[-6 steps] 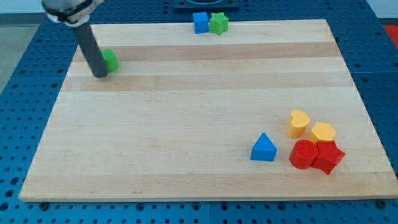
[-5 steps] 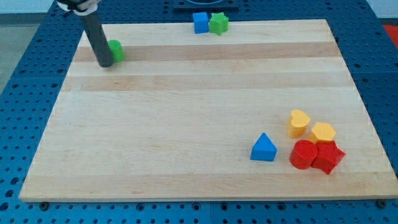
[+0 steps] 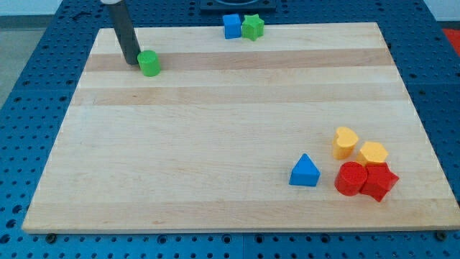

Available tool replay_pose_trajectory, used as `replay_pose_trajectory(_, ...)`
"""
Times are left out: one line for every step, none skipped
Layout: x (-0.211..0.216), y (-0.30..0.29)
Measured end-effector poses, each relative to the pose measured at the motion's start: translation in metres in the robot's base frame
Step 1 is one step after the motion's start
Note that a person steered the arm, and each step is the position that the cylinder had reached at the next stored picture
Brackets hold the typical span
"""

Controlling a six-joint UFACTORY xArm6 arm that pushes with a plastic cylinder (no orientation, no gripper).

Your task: Move the green circle towards the blue cube

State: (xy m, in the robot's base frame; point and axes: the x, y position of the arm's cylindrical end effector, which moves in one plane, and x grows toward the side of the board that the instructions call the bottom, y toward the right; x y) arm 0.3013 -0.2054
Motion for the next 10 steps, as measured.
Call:
replay_pose_trajectory(0.02,-0.006)
replay_pose_trajectory(0.031,0.007)
replay_pose_trajectory(-0.002,0.035)
replay_pose_trajectory(-0.026,0.041)
replay_pose_trajectory(-0.02,0.062)
replay_pose_trajectory(-0.007,0.073)
replay_pose_trajectory(0.002,0.083)
replay_pose_trajectory(-0.001,0.104)
replay_pose_trajectory(-0.006,0.126)
replay_pose_trajectory(-0.009,0.145)
